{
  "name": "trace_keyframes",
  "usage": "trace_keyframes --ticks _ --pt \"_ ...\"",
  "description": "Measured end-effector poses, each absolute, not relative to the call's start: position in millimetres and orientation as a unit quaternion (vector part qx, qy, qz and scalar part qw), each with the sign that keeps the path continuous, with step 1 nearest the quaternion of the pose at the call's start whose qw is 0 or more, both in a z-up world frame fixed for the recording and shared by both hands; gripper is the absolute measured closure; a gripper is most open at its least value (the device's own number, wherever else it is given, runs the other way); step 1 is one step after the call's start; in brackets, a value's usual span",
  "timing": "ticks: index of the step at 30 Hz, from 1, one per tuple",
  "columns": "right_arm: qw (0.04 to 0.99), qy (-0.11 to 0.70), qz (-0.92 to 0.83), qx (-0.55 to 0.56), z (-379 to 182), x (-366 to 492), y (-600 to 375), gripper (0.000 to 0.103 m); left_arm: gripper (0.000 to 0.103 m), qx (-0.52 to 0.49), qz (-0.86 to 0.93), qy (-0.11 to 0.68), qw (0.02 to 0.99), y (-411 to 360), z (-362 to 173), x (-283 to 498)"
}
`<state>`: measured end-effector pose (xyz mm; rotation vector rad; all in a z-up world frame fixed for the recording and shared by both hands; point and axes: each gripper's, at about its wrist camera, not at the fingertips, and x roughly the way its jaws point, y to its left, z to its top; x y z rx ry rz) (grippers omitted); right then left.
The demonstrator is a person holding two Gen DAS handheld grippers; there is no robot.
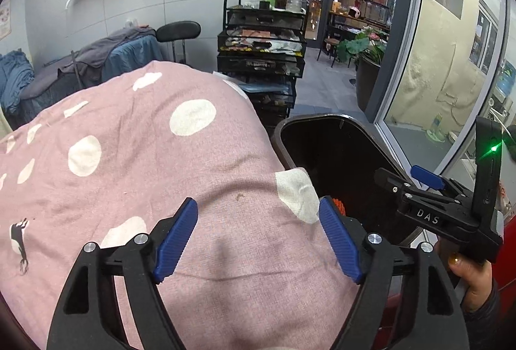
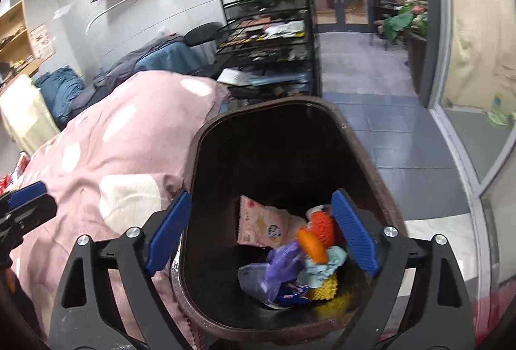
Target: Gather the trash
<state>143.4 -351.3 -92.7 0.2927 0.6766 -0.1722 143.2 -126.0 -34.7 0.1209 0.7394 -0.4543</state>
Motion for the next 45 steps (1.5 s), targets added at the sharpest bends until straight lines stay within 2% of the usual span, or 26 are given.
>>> trace_keyframes --ticks 5,8,29,45 --pt "0.94 0.292 -0.107 0.141 -77.9 128.8 -340.5 0.006 0.014 0.052 -0.203 0.333 0.919 -111.3 -26.6 131.6" --pt "0.95 0.266 -0.088 0.135 -67.7 117.2 -324.0 0.006 0.006 0.037 -0.187 0.313 0.93 -93.3 -20.5 122.7" --pt "0.984 0.17 0.0 0.047 -28.3 71.3 -214.4 0.005 0.005 -0.029 -0.059 0.214 0.975 1.9 -3.0 71.7" --pt "0.986 0.154 0.007 0.063 -29.5 57.0 -204.1 0.005 0.005 -0.003 -0.057 0.184 0.981 1.6 -5.5 61.2"
